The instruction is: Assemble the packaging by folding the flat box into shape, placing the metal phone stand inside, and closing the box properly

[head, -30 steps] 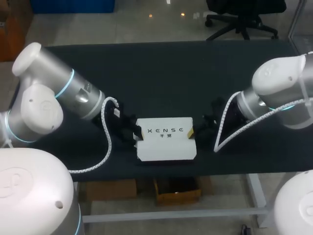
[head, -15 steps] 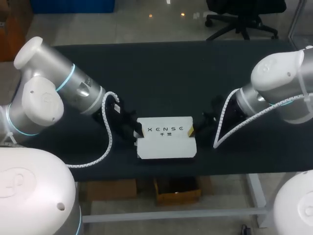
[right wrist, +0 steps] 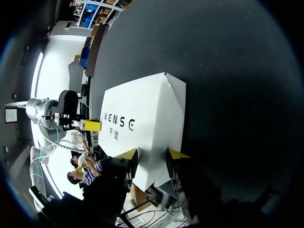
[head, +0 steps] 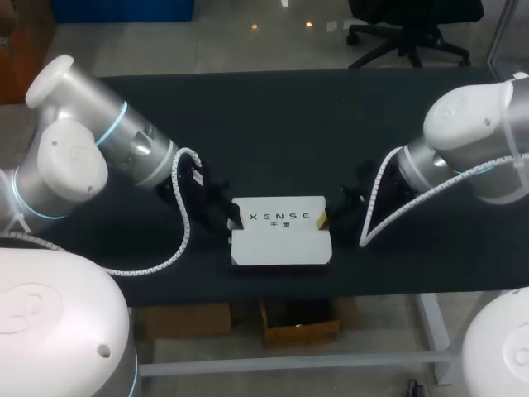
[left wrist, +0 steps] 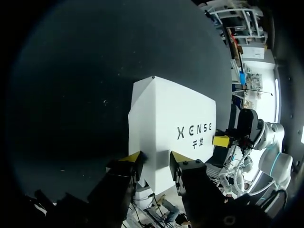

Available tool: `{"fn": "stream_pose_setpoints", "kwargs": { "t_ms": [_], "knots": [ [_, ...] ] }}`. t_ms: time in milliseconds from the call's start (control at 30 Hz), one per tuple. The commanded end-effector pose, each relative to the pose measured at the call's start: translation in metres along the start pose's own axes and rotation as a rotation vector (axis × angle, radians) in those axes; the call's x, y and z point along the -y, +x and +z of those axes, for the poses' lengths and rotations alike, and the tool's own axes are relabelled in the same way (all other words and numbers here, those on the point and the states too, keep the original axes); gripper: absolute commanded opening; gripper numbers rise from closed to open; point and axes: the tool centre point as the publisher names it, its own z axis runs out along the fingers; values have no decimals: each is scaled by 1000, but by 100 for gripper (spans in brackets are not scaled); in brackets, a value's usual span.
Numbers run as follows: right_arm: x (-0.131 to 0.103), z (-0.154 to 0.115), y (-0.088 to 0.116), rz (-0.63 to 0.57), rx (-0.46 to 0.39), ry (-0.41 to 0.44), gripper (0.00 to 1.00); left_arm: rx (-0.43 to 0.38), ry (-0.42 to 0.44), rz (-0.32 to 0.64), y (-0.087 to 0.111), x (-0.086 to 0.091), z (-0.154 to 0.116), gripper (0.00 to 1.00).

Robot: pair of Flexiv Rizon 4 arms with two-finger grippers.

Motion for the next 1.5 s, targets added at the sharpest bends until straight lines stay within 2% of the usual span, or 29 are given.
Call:
{"fn": "stream_pose_setpoints", "kwargs": {
  "t_ms": [33,533,1500],
  "knots": [
    [-2,0,3,3,0,11,36,6,-8,-3,5,2,0,38],
    [-5,-5,11,32,30,50,36,0,-45,-39,7,5,-6,39],
    [-7,-11,18,65,48,71,36,-32,-143,-92,14,17,-14,38]
  ]
}}
